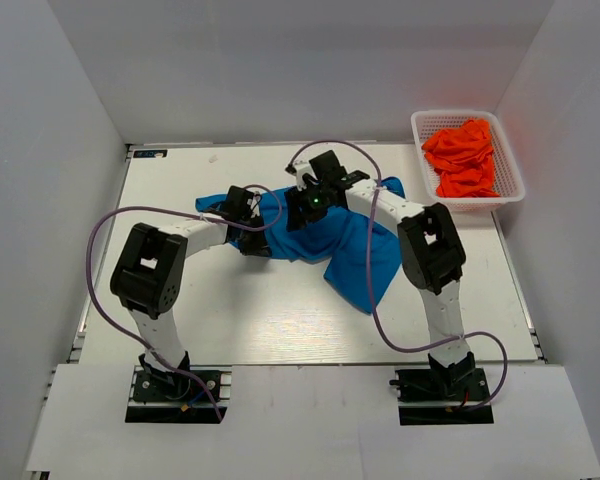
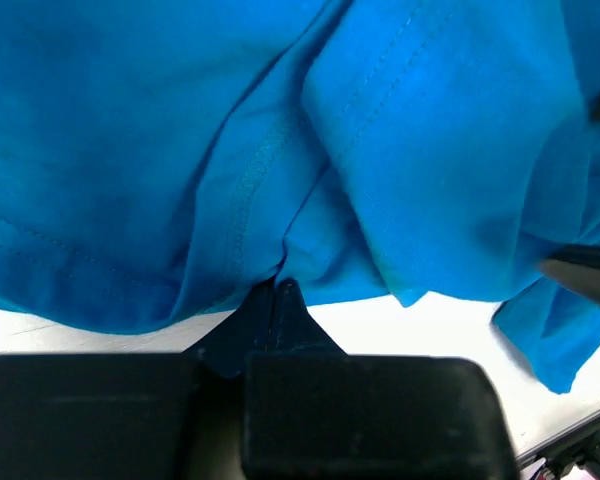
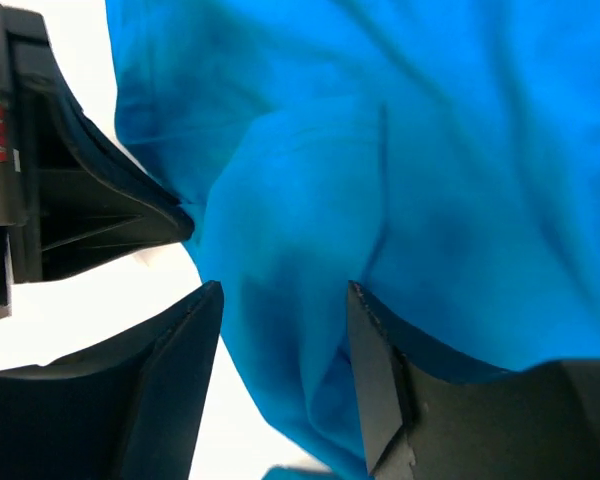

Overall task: Fold and stack the t-shirts
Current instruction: Flatten out the tshirt

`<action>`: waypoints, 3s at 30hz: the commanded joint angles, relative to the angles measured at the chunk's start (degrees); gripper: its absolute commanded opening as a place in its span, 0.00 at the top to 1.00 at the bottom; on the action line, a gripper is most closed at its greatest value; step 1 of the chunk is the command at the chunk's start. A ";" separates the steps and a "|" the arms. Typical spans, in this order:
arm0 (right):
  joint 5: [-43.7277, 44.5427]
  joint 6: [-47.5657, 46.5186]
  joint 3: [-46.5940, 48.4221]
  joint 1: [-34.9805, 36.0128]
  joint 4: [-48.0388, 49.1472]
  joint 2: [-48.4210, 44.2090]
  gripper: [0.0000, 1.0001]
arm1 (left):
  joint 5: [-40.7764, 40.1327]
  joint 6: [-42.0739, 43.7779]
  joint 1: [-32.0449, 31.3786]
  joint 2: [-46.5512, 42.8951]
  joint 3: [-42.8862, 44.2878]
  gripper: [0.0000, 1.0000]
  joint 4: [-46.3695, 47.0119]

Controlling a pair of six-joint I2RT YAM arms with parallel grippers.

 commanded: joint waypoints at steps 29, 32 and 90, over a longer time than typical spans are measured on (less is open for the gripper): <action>-4.48 6.10 -16.47 -0.36 8.06 -8.55 1.00 | -2.42 -4.27 -0.19 -28.18 -21.04 1.00 -18.79; -6.33 2.94 -17.17 -0.27 6.57 -8.72 0.80 | -1.62 -2.88 -0.19 -24.75 -17.09 0.68 -23.16; 19.16 16.37 -48.72 -12.58 8.94 -46.76 0.54 | 25.17 -1.01 -0.63 -40.26 -13.63 1.00 -23.80</action>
